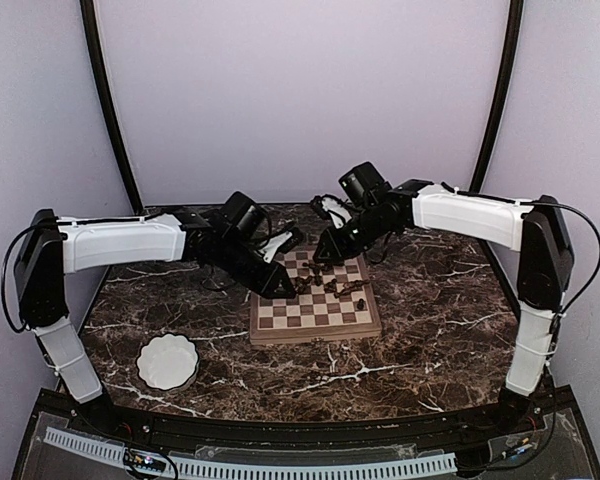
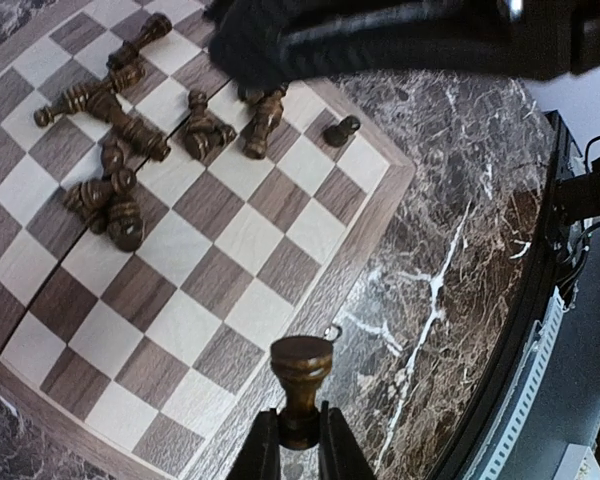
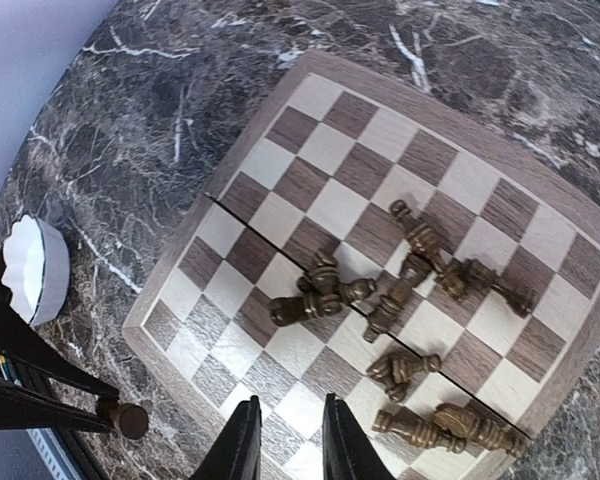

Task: Set up the chess pieces on the board
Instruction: Pick up the rook from the chessboard, then pass from the left arm to the right

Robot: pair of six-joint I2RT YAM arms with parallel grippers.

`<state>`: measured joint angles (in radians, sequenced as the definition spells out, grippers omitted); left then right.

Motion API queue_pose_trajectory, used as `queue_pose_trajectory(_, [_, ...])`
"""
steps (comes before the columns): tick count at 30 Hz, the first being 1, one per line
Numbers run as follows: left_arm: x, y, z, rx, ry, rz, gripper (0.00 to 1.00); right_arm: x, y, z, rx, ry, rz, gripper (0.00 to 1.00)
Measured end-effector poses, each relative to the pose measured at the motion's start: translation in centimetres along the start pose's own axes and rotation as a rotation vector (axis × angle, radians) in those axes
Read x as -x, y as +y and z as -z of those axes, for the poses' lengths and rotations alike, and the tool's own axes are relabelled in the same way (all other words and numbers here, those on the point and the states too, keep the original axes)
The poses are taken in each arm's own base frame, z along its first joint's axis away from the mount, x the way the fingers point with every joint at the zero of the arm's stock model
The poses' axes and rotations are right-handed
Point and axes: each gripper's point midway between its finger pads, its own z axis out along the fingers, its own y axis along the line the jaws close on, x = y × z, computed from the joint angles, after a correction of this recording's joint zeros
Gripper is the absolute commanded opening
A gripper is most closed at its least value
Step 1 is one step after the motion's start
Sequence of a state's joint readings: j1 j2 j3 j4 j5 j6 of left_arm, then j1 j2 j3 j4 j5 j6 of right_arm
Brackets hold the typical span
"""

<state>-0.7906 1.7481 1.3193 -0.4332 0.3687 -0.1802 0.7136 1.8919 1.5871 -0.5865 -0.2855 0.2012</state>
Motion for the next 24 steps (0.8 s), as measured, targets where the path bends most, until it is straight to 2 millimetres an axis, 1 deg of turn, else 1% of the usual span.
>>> queue_pose_trajectory(2, [0.7,-0.1,0.2,-0.027,-0.019,-0.011,0.04,0.0,1.1,-0.3,0.037,0.009,0.018,0.25])
queue_pose_trajectory(6, [1.6,-0.3,0.5,-0.066,-0.023,-0.023,0.05,0.2,3.5,0.1,0.139,0.004,0.035,0.27])
queue_pose_trajectory(8, [1.9,-0.6,0.8,-0.087,-0.030,-0.026,0.05,0.1,4.1,0.6,0.171,-0.016,0.041,0.29])
queue_pose_trajectory(10, [1.8,-1.0,0.9,-0.110,-0.026,-0.026,0.05,-0.8,4.8,1.4,0.209,-0.017,0.045,0.32])
queue_pose_trajectory(14, [1.0,-1.8,1.0,-0.158,-0.011,-0.022,0.07,-2.6,6.3,3.0,0.302,-0.004,0.043,0.34])
queue_pose_trajectory(16, [0.9,-2.1,1.2,-0.176,-0.016,-0.026,0.07,-3.2,7.0,3.2,0.351,0.008,0.033,0.37])
queue_pose_trajectory(20, [1.1,-2.9,2.1,-0.205,-0.047,-0.043,0.07,-3.4,7.9,3.4,0.423,0.023,0.013,0.41])
queue_pose_trajectory(24, [1.8,-3.7,3.0,-0.233,-0.085,-0.066,0.08,-3.7,8.5,3.1,0.479,0.047,-0.018,0.41])
